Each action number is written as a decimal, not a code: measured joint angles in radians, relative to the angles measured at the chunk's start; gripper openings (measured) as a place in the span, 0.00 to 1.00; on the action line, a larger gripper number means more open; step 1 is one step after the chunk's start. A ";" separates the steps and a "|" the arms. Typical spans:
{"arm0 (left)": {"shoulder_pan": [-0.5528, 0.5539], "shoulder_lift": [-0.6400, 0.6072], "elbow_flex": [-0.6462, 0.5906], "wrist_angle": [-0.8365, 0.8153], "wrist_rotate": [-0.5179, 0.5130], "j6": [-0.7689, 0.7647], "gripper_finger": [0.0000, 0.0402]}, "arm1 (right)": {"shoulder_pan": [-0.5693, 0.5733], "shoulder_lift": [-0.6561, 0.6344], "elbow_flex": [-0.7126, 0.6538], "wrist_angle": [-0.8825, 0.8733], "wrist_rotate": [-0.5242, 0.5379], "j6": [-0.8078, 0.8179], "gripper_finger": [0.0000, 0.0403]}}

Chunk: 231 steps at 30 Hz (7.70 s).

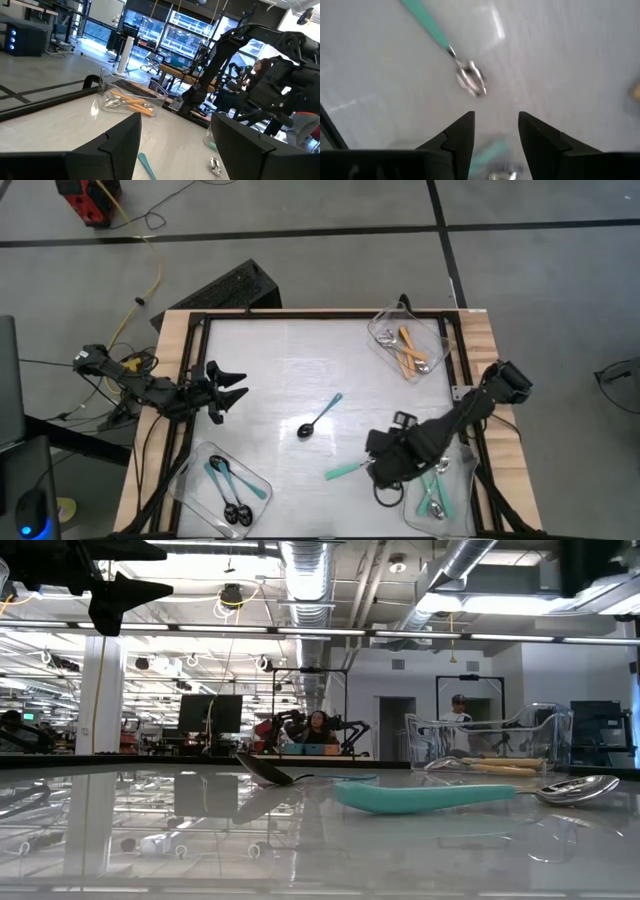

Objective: Sort silverware by color (type)
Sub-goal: Put the green spoon into the bottom right transparent bin

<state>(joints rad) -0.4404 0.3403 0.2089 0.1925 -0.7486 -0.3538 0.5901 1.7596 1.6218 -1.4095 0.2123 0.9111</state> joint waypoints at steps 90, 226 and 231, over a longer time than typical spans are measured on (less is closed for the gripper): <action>0.000 0.000 0.000 -0.024 0.000 -0.009 0.56 | -0.111 0.135 -0.483 0.936 -0.146 -0.628 0.61; 0.000 0.000 0.000 -0.029 -0.026 0.002 0.56 | 0.433 -0.099 -0.060 -0.161 -0.007 1.069 0.16; 0.000 0.000 0.000 -0.029 -0.026 0.002 0.56 | 0.482 -0.099 -0.104 -0.162 -0.051 1.263 0.16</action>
<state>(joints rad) -0.4408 0.3405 0.2089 0.1638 -0.7750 -0.3515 1.0717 1.6608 1.5181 -1.5710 0.1610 2.1745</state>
